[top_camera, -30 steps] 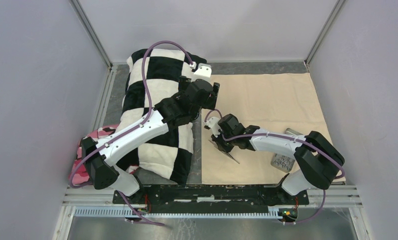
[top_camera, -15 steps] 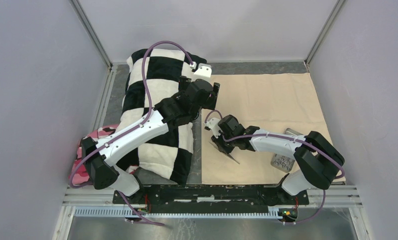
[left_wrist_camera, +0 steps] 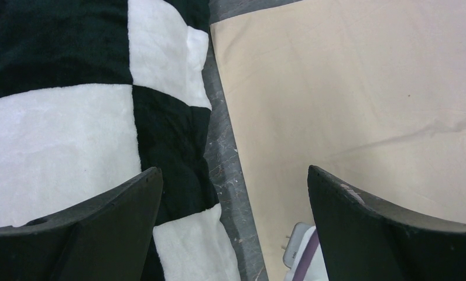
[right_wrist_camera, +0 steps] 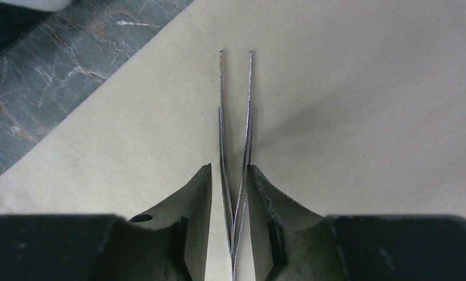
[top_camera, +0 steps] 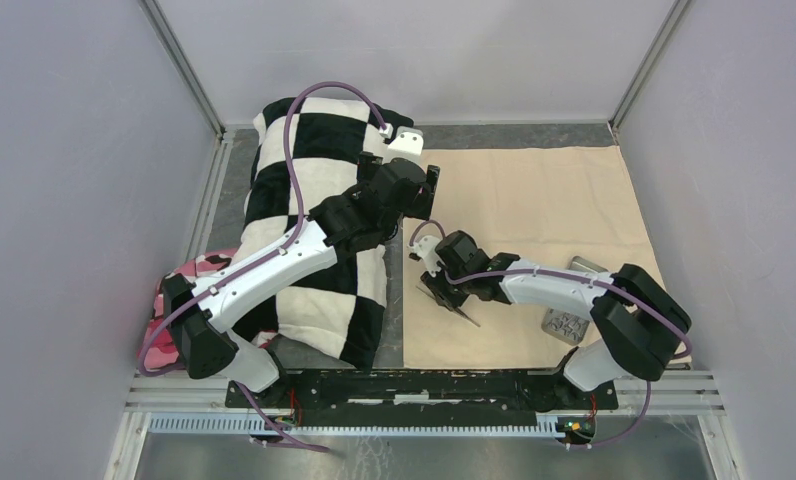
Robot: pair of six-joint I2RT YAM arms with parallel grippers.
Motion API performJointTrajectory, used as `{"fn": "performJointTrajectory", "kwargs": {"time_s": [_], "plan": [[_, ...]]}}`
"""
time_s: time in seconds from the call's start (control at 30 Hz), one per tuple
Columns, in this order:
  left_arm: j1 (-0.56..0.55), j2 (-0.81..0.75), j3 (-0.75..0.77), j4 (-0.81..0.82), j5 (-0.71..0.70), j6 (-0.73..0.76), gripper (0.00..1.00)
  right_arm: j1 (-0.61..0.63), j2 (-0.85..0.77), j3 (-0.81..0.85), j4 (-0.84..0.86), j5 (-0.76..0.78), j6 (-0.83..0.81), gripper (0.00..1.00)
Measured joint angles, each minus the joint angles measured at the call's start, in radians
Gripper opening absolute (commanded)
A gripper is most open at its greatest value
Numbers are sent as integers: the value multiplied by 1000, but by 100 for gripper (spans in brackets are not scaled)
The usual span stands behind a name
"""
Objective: Open and lay out the surgical kit
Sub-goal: Place the medical item in the surgical kit, then adjust the medical item in the container.
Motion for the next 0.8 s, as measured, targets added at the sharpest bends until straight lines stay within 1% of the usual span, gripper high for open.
{"fn": "performJointTrajectory", "kwargs": {"time_s": [0.13, 0.2, 0.27, 0.33, 0.43, 0.47, 0.53, 0.67, 0.8], "plan": [[0, 0, 0, 0, 0, 0, 99, 0, -65, -2, -6, 0, 13, 47], [0, 0, 0, 0, 0, 0, 100, -1, -144, -11, -5, 15, 17, 50], [0, 0, 0, 0, 0, 0, 100, -14, -250, -34, 0, 34, 19, 52], [0, 0, 0, 0, 0, 0, 100, -64, -363, -74, 6, 47, 23, 53], [0, 0, 0, 0, 3, 0, 100, -222, -520, -153, -5, 82, 37, 58], [0, 0, 0, 0, 6, 0, 100, -301, -572, -182, -18, 102, 49, 59], [0, 0, 0, 0, 14, 0, 100, -448, -649, -227, -52, 148, 76, 58], [0, 0, 0, 1, 23, 0, 100, -665, -687, -246, -125, 214, 130, 50], [0, 0, 0, 1, 26, 0, 100, -917, -647, -249, -151, 160, 177, 44]]}}
